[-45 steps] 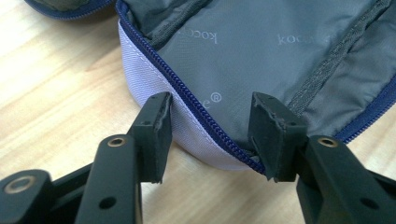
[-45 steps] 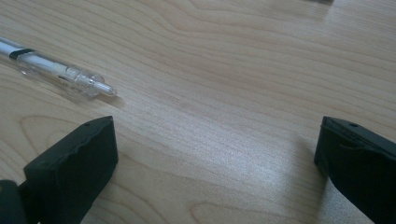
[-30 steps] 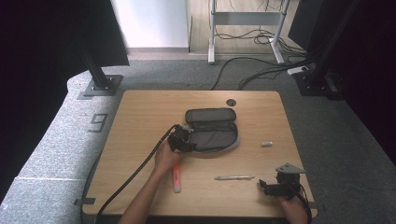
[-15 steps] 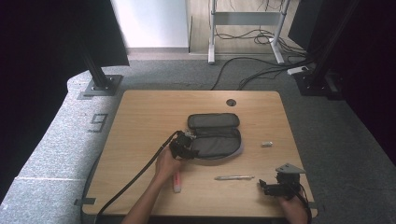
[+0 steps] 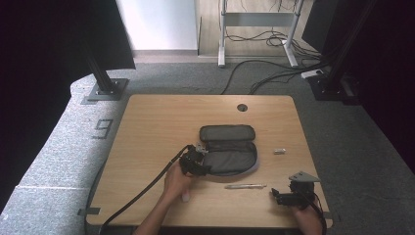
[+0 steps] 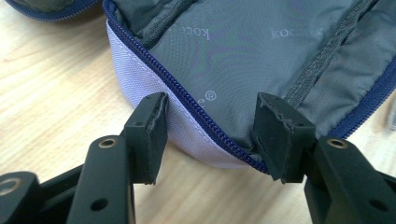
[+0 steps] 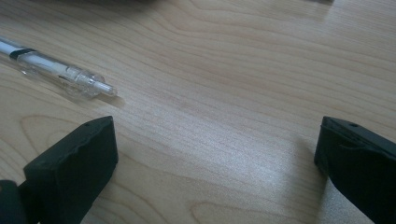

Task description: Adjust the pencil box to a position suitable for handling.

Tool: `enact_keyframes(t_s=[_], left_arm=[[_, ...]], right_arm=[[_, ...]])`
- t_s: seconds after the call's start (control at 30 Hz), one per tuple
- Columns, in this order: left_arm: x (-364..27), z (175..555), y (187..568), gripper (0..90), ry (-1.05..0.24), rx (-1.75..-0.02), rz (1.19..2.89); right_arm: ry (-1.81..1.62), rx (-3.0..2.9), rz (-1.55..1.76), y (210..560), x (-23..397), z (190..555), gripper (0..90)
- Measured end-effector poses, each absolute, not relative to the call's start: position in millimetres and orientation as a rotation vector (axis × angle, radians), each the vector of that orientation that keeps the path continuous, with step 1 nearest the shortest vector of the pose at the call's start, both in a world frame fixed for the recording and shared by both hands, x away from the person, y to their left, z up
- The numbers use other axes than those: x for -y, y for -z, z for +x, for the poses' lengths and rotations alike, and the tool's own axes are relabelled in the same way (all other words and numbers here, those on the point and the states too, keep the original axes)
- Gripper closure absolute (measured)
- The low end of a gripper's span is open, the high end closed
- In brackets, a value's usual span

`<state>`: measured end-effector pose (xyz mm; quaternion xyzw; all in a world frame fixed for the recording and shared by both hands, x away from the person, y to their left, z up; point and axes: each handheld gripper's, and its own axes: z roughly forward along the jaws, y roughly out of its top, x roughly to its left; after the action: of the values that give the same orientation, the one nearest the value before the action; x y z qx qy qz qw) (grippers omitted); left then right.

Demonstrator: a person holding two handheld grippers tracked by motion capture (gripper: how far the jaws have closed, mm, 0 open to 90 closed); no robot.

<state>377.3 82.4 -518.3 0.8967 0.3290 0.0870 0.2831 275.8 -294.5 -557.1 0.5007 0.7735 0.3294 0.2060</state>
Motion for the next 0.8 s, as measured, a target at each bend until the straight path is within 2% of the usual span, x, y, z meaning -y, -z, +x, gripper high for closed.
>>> enact_keyframes(t_s=[0.23, 0.3, 0.43, 0.8], left_arm=[[-82, 373, 519, 42.2, -0.218, -0.878, 2.396], [-82, 373, 518, 36.3, -0.212, -0.884, 2.392], [-83, 372, 514, 30.3, -0.222, -0.885, 2.372], [-105, 361, 489, 18.4, -0.253, -0.865, 2.323]], right_arm=[[-0.918, -2.155, 1.395, 557, 295, 276, 0.0], [-0.918, -2.155, 1.395, 557, 295, 276, 0.0], [-0.918, -2.156, 1.395, 557, 295, 276, 0.0], [-0.918, -2.155, 1.395, 557, 295, 276, 0.0]])
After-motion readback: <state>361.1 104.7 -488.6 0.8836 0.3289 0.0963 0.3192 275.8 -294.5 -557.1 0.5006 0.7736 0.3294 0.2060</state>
